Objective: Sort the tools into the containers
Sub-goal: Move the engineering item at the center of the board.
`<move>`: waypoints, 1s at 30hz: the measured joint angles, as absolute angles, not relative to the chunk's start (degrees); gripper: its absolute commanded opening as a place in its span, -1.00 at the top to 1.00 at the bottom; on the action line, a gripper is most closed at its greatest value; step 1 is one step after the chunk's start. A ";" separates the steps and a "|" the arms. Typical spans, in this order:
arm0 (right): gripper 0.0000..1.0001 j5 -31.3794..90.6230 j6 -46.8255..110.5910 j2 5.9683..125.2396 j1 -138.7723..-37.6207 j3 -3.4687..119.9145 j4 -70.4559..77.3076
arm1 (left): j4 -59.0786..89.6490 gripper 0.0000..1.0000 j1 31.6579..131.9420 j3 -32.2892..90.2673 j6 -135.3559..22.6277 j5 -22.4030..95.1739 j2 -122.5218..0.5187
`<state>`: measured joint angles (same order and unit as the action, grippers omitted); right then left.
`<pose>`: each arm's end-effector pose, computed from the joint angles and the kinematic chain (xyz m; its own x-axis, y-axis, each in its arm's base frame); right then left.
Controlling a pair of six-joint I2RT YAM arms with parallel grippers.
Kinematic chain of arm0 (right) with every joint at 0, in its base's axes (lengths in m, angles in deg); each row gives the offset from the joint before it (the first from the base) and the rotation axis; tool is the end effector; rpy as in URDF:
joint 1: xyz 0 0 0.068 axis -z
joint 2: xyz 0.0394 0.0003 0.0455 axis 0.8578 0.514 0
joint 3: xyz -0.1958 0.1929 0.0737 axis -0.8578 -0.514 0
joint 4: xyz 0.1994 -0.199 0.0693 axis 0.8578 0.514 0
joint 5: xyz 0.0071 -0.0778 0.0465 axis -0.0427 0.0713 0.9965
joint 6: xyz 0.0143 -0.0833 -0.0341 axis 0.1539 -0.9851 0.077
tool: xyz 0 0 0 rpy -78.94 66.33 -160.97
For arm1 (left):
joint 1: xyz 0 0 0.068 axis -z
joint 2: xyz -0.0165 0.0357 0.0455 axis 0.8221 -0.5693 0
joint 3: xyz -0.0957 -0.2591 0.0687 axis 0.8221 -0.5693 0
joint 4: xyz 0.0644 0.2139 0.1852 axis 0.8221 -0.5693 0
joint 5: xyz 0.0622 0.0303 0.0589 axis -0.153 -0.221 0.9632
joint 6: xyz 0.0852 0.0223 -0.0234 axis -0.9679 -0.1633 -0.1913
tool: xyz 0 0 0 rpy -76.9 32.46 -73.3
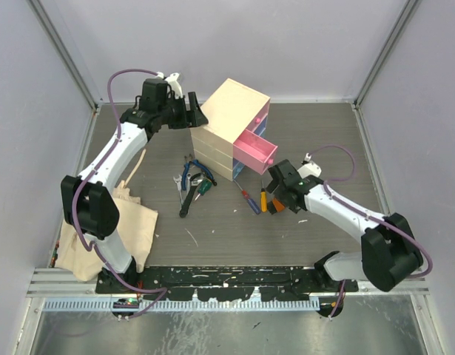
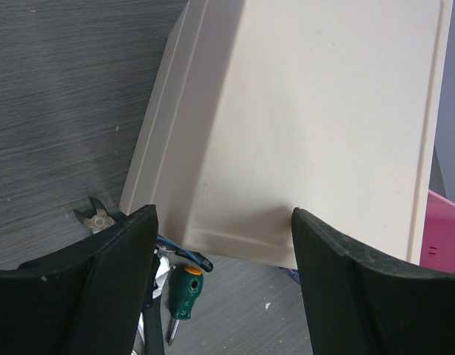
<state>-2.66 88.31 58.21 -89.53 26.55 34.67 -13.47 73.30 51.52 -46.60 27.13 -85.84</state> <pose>0.2602 0.1136 0.1638 -0.5999 0.5888 -0.5418 0.5465 0.7961 0.2601 0.4465 -0.1709 0.3375 -0.6674 -0.1481 -0.7298 0.3156 0.8314 -0.4574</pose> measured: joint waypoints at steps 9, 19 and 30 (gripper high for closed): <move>-0.59 -4.91 95.96 69.75 -91.23 32.19 40.26 | -13.54 -0.46 73.30 51.54 -46.62 27.11 -85.84; -0.56 -4.48 97.51 71.04 -91.71 32.08 40.70 | -13.56 -0.46 73.19 51.54 -46.60 27.00 -85.84; -0.50 -4.08 98.52 71.15 -91.98 28.43 38.36 | -13.63 -0.46 73.17 51.54 -46.60 26.89 -85.84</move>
